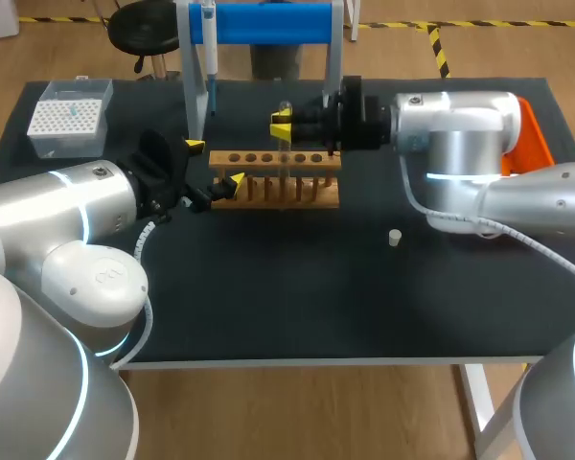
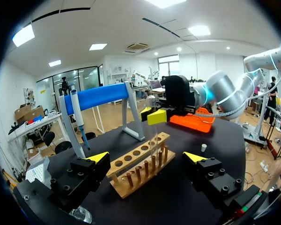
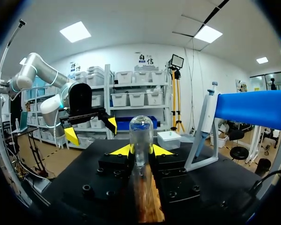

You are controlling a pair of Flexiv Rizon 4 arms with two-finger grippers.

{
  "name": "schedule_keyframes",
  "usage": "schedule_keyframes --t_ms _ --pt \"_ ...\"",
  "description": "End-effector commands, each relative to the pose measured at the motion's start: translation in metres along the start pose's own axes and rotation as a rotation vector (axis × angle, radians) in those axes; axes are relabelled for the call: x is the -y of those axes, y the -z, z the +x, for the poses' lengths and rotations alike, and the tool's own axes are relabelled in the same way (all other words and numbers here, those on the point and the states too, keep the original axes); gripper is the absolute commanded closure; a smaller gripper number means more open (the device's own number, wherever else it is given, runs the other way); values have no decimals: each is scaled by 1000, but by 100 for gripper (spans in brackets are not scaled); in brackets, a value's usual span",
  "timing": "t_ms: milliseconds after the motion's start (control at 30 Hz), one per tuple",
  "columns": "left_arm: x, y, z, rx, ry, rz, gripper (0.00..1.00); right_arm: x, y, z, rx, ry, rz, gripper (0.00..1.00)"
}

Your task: Invert the test tube, pick up the pipette, mount the tip to pipette, aspirate from beaker and dispense into the tube, eject the tip, return the pipette, and cap with the stopper.

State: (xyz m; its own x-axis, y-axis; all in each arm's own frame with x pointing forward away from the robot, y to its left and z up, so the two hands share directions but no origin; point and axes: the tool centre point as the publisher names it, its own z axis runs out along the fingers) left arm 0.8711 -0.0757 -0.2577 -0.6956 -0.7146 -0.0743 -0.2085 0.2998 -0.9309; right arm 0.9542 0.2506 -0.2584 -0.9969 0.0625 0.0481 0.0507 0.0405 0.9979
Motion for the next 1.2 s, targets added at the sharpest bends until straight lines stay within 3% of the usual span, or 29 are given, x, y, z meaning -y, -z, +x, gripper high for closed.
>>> schedule_keyframes --t_ms 33,1200 --pt "-1 0 -1 -5 1 2 0 -6 3 7 8 1 4 100" --pt "-1 0 -1 -5 1 2 0 -42 5 10 46 40 12 100"
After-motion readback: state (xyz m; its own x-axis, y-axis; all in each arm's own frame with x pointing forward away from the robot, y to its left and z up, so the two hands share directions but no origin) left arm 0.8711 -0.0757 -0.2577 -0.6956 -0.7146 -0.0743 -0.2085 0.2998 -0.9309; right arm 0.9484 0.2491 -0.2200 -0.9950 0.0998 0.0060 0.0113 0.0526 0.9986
